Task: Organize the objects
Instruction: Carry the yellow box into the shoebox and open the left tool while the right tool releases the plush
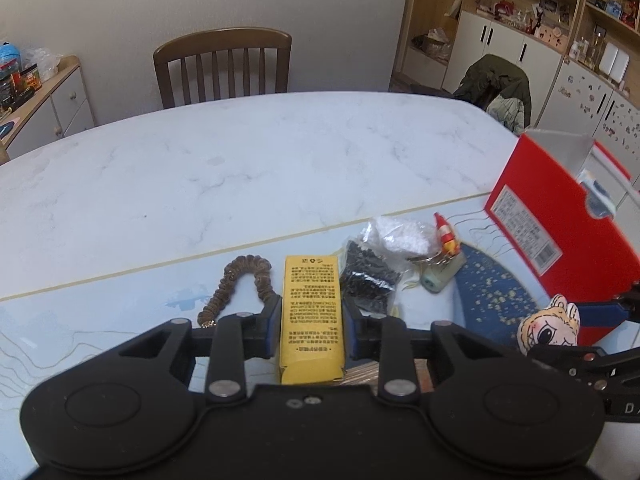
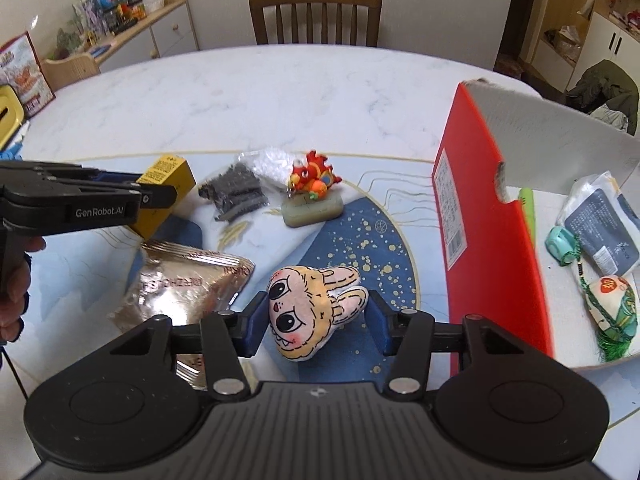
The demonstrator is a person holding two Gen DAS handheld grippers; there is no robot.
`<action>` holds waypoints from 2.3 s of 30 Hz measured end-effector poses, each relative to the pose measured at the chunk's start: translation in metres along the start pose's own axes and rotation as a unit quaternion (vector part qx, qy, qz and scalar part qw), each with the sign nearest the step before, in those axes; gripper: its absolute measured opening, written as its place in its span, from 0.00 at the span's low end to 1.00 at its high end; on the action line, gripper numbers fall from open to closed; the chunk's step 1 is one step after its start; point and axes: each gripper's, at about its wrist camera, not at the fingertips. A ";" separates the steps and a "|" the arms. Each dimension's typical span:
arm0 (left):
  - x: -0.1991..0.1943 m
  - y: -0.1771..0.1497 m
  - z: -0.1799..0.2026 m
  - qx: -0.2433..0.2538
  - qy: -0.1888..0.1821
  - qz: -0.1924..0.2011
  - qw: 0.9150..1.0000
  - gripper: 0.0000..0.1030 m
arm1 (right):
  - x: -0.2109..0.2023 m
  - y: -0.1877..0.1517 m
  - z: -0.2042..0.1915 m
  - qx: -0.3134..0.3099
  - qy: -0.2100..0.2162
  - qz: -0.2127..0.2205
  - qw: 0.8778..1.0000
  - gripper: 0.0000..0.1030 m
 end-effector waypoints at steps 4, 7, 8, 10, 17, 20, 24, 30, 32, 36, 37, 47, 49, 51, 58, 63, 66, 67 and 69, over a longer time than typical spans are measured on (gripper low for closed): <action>-0.016 0.003 -0.001 -0.006 -0.004 0.003 1.000 0.27 | -0.019 0.002 0.001 0.014 0.011 0.011 1.000 0.49; -0.031 0.005 0.002 -0.006 -0.011 0.009 1.000 0.27 | -0.039 0.005 0.002 0.016 0.019 0.023 0.999 0.49; -0.036 0.006 0.003 -0.005 -0.014 0.012 1.000 0.27 | -0.045 0.006 0.002 0.016 0.021 0.028 0.999 0.49; -0.047 0.008 0.006 -0.003 -0.019 0.016 1.000 0.27 | -0.058 0.008 0.003 0.015 0.024 0.035 0.999 0.49; -0.077 0.019 0.027 0.006 -0.029 0.026 0.999 0.27 | -0.092 0.011 0.015 0.013 0.026 0.053 0.998 0.49; -0.085 0.024 0.039 0.009 -0.031 0.030 0.999 0.27 | -0.101 0.011 0.024 0.014 0.027 0.057 0.998 0.49; -0.095 0.030 0.058 0.015 -0.040 0.035 0.998 0.27 | -0.113 0.011 0.041 0.013 0.030 0.062 0.998 0.49; -0.098 0.037 0.095 0.024 -0.055 0.039 0.997 0.27 | -0.128 0.009 0.075 0.015 0.028 0.070 0.997 0.49; -0.096 0.039 0.110 0.026 -0.059 0.037 0.997 0.27 | -0.131 0.008 0.089 0.017 0.026 0.071 0.997 0.49; -0.092 0.043 0.141 0.036 -0.063 0.035 0.997 0.27 | -0.132 0.007 0.118 0.021 0.022 0.070 0.997 0.49; -0.091 0.044 0.148 0.038 -0.063 0.034 0.997 0.27 | -0.133 0.006 0.125 0.021 0.021 0.069 0.997 0.49; -0.072 0.053 0.216 0.050 -0.073 0.016 0.996 0.27 | -0.118 0.004 0.186 0.006 0.007 0.055 0.998 0.49; -0.067 0.058 0.228 0.051 -0.071 0.015 0.996 0.28 | -0.112 0.005 0.195 0.002 0.011 0.049 0.999 0.49; -0.059 0.062 0.239 0.051 -0.069 0.006 0.996 0.28 | -0.104 0.006 0.203 -0.005 0.013 0.039 0.999 0.49; -0.035 0.071 0.280 0.075 -0.051 -0.006 0.996 0.28 | -0.073 0.005 0.224 -0.015 0.018 0.007 1.000 0.49; -0.011 0.078 0.300 0.082 -0.038 -0.023 0.996 0.27 | -0.057 0.010 0.231 -0.042 0.042 -0.019 0.998 0.49; 0.006 0.082 0.308 0.085 -0.029 -0.039 0.995 0.27 | -0.046 0.009 0.228 -0.071 0.052 -0.041 0.995 0.49; 0.012 0.083 0.310 0.084 -0.024 -0.044 0.995 0.27 | -0.042 0.009 0.228 -0.075 0.054 -0.048 0.995 0.49; 0.021 0.086 0.312 0.080 -0.013 -0.052 0.995 0.27 | -0.035 0.008 0.229 -0.082 0.050 -0.057 0.994 0.49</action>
Point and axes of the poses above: each gripper's, at about its wrist camera, not at the fingertips, and x roughly the way its jaws point, z to its right, y to its top, and after that the axes turned 9 degrees about y, right-handed
